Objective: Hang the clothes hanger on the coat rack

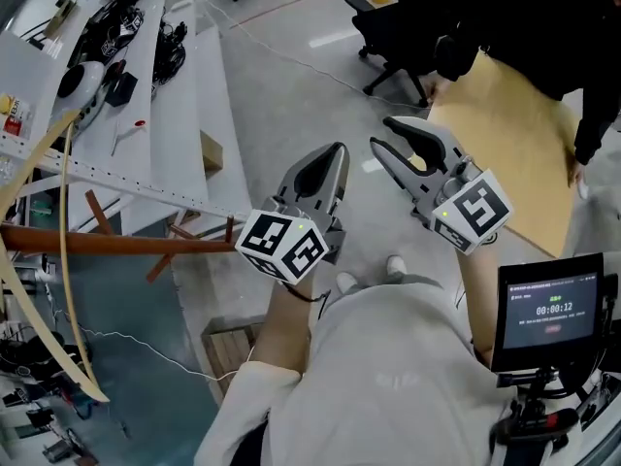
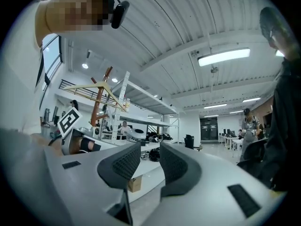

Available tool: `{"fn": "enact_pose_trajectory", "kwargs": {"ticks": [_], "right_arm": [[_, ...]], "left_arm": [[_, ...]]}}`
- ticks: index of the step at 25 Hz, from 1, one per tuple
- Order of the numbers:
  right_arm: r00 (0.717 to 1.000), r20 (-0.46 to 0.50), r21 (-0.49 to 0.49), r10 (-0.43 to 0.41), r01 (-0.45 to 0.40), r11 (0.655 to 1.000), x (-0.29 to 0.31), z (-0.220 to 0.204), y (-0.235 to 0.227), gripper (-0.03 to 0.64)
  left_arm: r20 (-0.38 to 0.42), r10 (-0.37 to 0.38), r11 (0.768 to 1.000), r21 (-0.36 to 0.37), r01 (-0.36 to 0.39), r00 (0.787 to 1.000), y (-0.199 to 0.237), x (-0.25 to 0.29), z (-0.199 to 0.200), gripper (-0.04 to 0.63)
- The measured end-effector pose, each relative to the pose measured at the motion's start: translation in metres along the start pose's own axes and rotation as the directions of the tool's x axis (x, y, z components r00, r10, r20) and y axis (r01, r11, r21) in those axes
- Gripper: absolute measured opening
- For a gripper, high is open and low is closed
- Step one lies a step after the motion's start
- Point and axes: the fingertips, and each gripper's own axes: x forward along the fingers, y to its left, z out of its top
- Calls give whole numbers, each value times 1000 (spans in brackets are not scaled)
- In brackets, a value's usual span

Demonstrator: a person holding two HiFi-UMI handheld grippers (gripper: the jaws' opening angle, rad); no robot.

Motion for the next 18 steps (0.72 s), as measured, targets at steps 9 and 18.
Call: {"fn": "enact_pose_trajectory", "kwargs": {"ticks": [9, 18], "right_arm": [[1000, 12, -6, -24, 24, 1000, -1, 3, -9, 133], [1000, -10, 9, -21, 21, 1000, 4, -3, 3, 133]], "left_arm": [[-11, -13, 1000, 14, 13, 1000, 0, 9, 2, 2], [-27, 19, 1000, 8, -18, 999, 9, -3, 0, 2]]}}
